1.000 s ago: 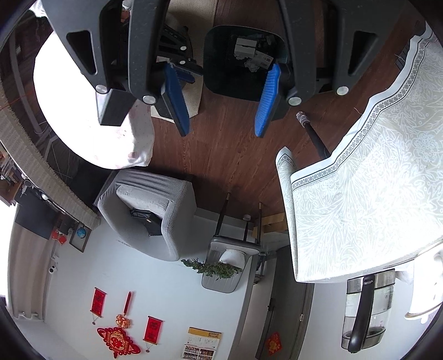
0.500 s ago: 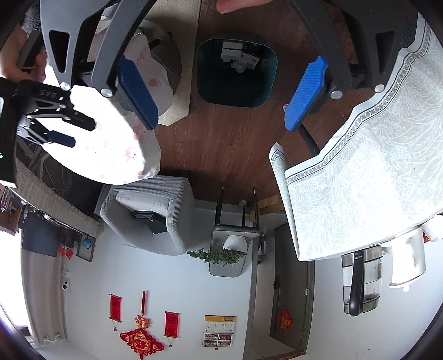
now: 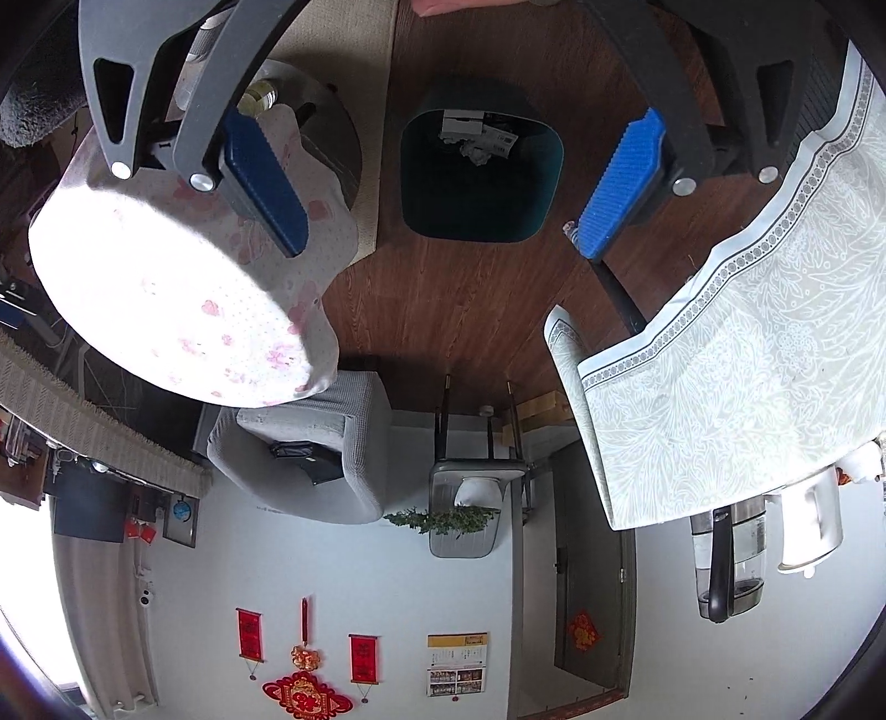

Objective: Collect trash

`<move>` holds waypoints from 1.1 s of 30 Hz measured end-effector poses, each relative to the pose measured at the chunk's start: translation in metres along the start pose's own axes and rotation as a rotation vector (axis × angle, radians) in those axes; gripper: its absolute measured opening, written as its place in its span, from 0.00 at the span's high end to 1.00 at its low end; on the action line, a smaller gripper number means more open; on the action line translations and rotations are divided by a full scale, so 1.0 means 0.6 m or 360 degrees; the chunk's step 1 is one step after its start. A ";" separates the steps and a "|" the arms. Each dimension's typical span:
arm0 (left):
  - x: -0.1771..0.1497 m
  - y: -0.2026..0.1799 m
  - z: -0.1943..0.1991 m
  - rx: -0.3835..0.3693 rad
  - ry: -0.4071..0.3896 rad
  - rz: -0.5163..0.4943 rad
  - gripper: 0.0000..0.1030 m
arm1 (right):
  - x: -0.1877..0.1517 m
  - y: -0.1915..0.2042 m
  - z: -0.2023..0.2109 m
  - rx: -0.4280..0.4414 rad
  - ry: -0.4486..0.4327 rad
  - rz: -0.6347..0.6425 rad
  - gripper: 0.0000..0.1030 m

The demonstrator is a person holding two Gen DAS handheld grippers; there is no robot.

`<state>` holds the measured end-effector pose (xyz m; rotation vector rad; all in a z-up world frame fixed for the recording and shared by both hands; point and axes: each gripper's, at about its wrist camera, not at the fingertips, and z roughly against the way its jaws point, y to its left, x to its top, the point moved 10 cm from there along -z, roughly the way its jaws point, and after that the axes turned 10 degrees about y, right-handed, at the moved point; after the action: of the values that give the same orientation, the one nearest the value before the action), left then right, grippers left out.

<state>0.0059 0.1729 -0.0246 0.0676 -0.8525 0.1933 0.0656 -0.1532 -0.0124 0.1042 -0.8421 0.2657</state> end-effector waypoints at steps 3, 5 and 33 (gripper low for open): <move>-0.009 0.000 0.002 -0.0005 -0.0003 0.0007 0.03 | -0.016 -0.013 0.015 0.0010 -0.0010 -0.0022 0.12; -0.016 -0.003 0.006 0.0000 -0.0017 -0.0017 0.03 | -0.025 -0.016 0.019 0.0015 -0.0019 -0.0016 0.12; -0.036 -0.011 0.007 0.0028 -0.0024 -0.0064 0.03 | -0.039 0.037 0.035 0.0214 -0.0122 0.0087 0.05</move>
<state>-0.0098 0.1628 -0.0380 0.1029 -0.8641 0.1627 0.0297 -0.1401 -0.0161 0.2183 -0.9036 0.3714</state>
